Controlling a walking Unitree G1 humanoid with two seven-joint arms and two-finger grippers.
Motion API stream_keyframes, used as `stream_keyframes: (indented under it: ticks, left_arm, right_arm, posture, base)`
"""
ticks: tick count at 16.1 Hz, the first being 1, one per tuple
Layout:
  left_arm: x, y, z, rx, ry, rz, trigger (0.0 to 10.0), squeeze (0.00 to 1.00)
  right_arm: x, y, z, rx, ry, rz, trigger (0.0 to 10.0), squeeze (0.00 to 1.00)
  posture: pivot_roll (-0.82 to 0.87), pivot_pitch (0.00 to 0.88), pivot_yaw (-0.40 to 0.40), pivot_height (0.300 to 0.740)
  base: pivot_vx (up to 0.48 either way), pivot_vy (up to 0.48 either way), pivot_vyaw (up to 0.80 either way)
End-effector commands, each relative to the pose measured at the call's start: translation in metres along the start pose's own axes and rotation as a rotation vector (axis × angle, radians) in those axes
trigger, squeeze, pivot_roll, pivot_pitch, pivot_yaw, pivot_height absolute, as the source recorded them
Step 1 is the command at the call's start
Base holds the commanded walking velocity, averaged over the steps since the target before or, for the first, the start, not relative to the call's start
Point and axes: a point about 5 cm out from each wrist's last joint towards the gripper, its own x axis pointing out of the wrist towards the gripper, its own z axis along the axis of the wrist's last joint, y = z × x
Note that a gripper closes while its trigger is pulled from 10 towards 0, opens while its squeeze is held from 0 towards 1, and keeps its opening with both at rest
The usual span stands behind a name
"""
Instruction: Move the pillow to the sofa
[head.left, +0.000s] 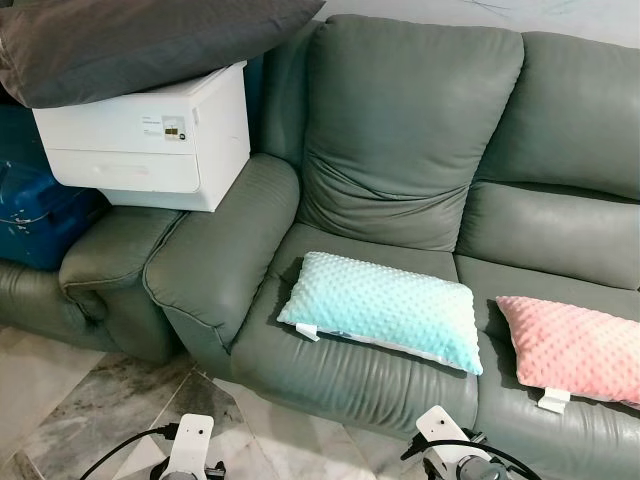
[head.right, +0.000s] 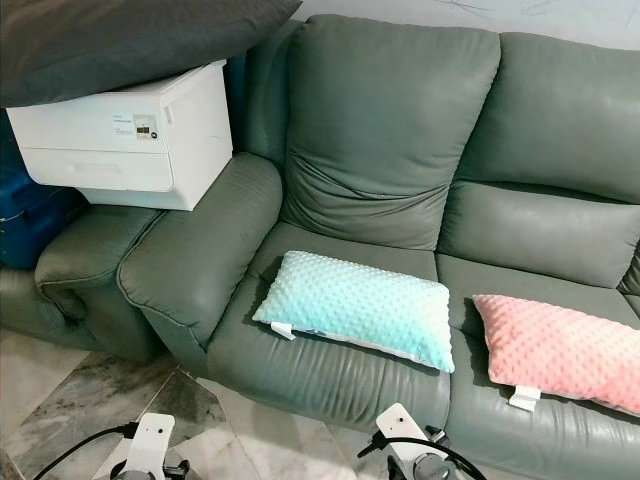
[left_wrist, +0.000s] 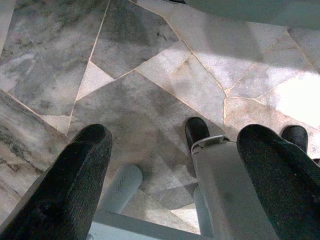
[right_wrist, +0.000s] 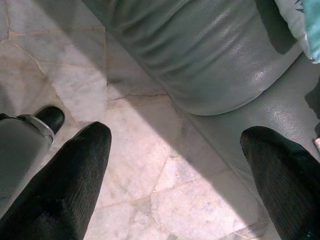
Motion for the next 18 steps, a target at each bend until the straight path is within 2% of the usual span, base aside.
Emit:
stream_keyframes:
  ticks: [1, 8, 18]
  left_arm:
    - [-0.0001, 0.0019, -0.0022, -0.001, 0.010, 0.004, 10.0, 0.00]
    - [-0.0002, 0.0026, -0.0025, -0.007, 0.010, 0.002, 10.0, 0.00]
    - [-0.0002, 0.0038, -0.0025, -0.004, 0.010, 0.002, 10.0, 0.00]
  right_arm:
    - [0.0002, -0.0012, 0.0017, -0.005, -0.002, 0.000, 10.0, 0.00]
    - [-0.0008, -0.0023, -0.0049, -0.004, 0.011, -0.001, 10.0, 0.00]
    - [0.0000, -0.0005, -0.0006, -0.006, 0.005, 0.004, 10.0, 0.00]
  posture:
    - [-0.10, 0.000, -0.036, 0.740]
    - [-0.10, 0.000, -0.035, 0.740]
    - [-0.11, 0.000, -0.034, 0.740]
  base:
    - [0.000, -0.292, 0.00]
    - [0.000, -0.374, 0.00]
    - [0.000, -0.386, 0.00]
